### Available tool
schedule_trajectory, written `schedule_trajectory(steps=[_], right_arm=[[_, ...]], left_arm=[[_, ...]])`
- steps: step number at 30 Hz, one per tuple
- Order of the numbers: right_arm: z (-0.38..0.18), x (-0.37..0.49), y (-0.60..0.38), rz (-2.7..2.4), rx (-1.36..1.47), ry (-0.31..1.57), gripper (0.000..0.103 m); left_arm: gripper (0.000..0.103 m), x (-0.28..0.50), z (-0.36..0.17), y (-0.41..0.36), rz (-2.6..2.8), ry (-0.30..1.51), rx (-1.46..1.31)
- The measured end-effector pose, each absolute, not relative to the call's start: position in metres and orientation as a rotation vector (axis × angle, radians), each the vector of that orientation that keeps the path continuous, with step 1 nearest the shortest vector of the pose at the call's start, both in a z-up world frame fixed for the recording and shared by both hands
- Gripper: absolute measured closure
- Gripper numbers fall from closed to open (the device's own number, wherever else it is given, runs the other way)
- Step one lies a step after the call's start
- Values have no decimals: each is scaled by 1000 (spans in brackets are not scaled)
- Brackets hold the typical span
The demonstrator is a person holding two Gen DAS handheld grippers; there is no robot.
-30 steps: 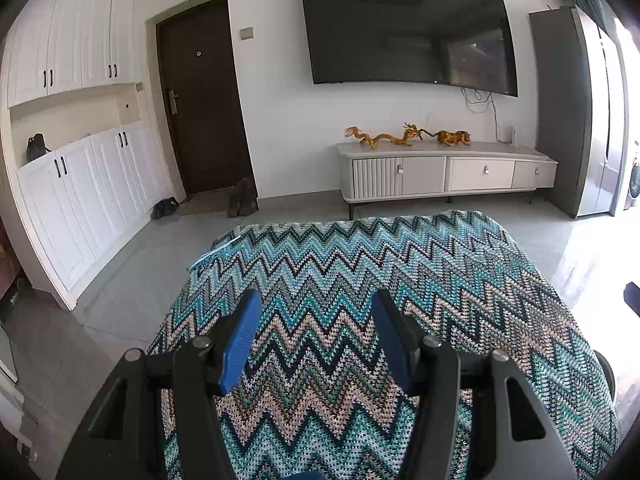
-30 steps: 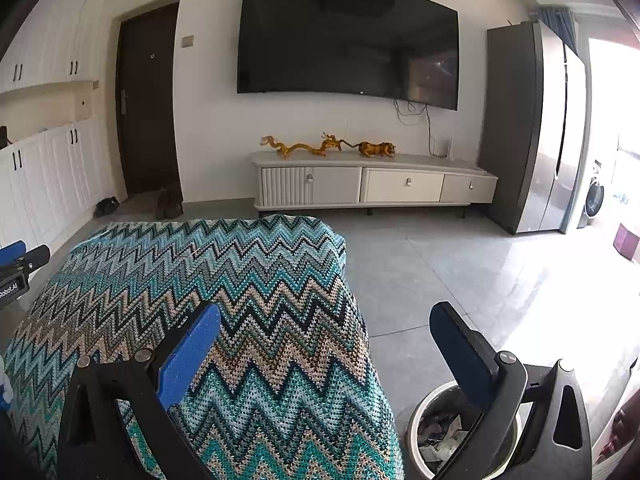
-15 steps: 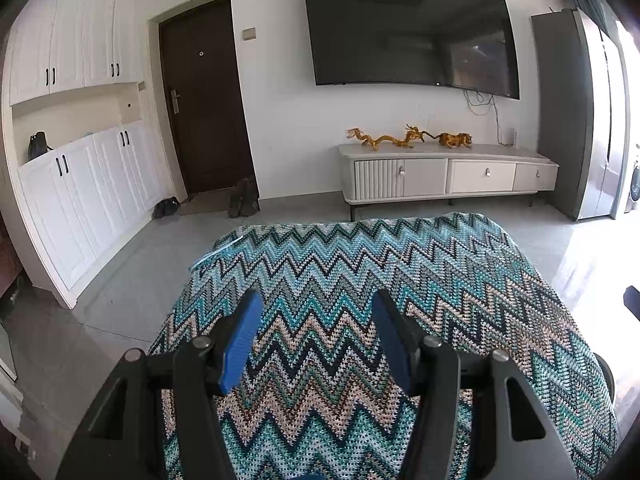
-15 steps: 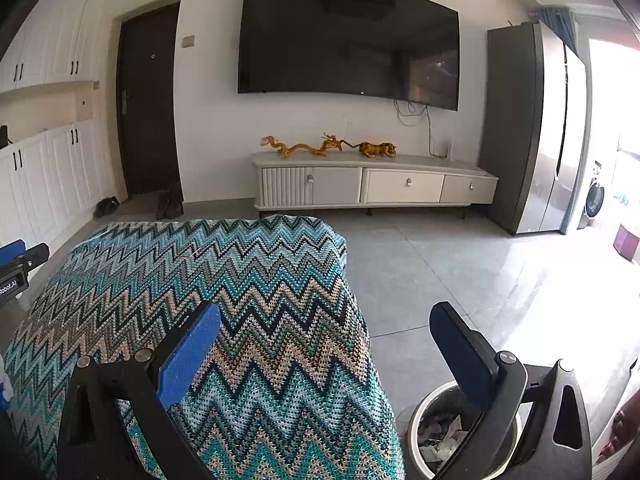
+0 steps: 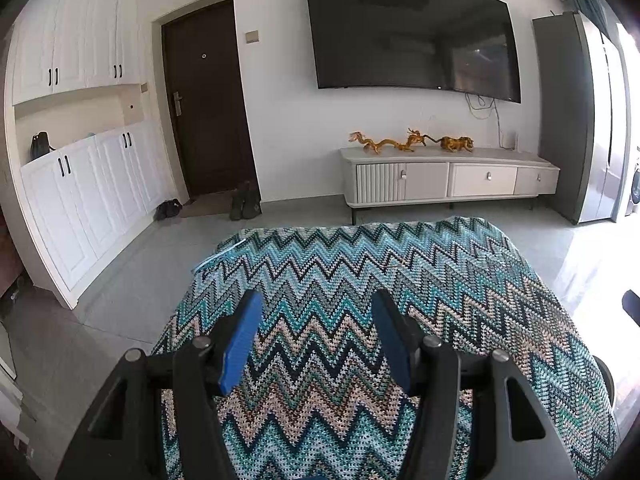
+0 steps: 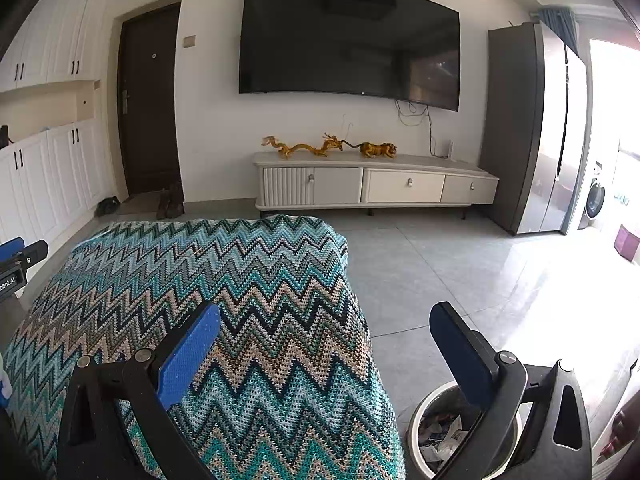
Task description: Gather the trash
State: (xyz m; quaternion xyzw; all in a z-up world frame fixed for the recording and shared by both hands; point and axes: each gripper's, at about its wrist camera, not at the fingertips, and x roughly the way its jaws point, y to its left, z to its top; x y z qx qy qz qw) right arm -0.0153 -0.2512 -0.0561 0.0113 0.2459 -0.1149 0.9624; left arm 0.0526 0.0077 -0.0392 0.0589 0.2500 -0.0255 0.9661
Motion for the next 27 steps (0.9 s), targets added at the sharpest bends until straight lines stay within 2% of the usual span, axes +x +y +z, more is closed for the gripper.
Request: schedule_trajectory(steps=[27], right_arm=[[-51,-16,-249,-230,17,496,0]], left_arm=[[47,52,-38,10,-50,505,118]])
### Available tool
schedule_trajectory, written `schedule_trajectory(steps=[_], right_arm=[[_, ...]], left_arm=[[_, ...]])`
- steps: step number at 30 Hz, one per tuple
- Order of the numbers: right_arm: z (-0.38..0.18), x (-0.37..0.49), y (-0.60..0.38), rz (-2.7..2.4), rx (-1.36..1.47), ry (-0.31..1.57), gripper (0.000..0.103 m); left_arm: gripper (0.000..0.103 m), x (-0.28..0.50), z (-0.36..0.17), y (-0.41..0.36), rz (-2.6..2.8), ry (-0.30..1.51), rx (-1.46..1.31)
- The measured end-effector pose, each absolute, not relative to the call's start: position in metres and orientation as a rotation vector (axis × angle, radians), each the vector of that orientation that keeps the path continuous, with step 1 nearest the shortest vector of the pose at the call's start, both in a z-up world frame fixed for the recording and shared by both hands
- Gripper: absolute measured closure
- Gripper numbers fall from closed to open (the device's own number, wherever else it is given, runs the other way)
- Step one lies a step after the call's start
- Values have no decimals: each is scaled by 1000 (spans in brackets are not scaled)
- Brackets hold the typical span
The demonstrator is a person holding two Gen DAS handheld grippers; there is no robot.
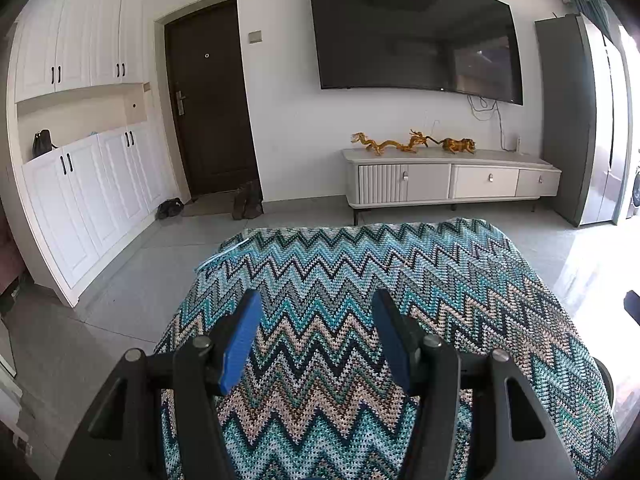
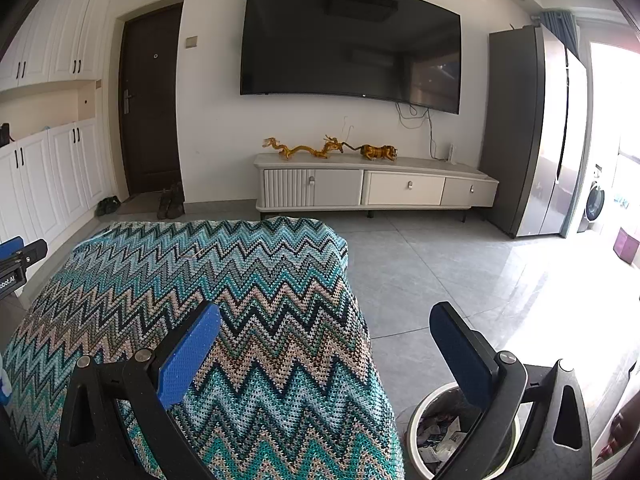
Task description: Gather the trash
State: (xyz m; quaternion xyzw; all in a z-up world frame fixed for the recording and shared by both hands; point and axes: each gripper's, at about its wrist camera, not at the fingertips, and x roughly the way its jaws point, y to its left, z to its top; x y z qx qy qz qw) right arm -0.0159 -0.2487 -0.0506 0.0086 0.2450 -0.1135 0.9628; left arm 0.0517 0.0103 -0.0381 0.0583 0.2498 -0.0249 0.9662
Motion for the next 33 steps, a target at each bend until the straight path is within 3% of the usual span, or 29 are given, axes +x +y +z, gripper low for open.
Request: schedule_trajectory(steps=[33], right_arm=[[-46,-17,-250,-228,13,496,0]], left_arm=[[47,47,-39,16,-41,518,106]])
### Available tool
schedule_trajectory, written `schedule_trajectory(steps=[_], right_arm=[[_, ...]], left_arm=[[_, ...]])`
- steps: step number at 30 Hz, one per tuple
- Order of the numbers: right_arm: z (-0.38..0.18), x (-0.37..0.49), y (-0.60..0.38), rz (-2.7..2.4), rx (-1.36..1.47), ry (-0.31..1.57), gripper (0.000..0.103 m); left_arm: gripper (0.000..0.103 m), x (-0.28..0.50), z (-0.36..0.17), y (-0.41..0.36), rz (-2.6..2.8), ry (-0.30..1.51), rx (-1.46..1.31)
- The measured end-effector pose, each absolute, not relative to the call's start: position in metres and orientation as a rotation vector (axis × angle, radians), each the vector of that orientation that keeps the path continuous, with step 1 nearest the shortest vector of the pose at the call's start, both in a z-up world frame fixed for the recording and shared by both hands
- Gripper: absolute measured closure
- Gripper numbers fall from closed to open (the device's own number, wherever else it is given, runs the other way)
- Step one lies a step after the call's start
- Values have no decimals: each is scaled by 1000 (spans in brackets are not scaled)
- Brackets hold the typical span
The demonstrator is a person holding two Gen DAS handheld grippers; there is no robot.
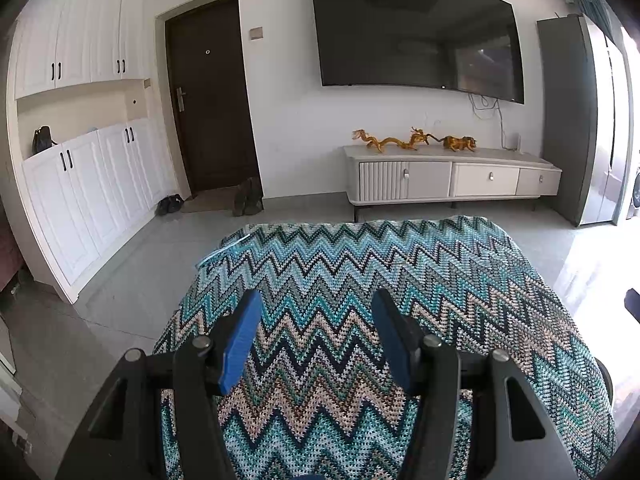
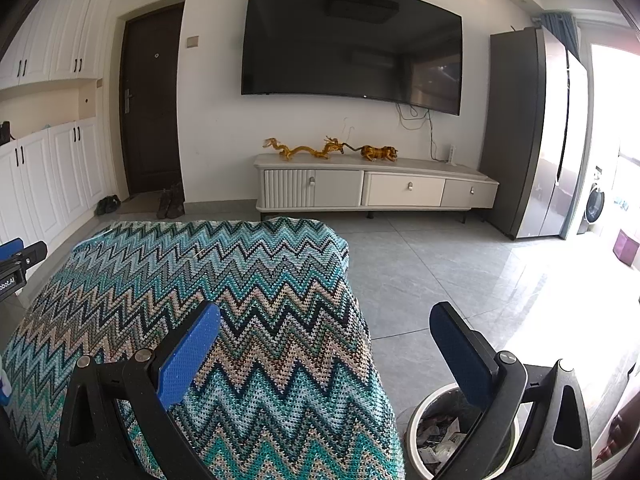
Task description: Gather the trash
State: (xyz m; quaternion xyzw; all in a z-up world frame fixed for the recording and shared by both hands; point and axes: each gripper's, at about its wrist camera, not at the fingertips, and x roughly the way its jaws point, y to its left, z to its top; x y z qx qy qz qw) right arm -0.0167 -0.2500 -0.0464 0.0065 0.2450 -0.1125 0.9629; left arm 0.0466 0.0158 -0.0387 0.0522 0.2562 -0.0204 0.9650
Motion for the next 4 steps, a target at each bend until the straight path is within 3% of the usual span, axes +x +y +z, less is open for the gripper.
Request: schedule_trajectory(steps=[4], right_arm=[[-47,-15,-250,-226,10,501,0]], left_arm=[[47,47,-39,16,-40,520,98]])
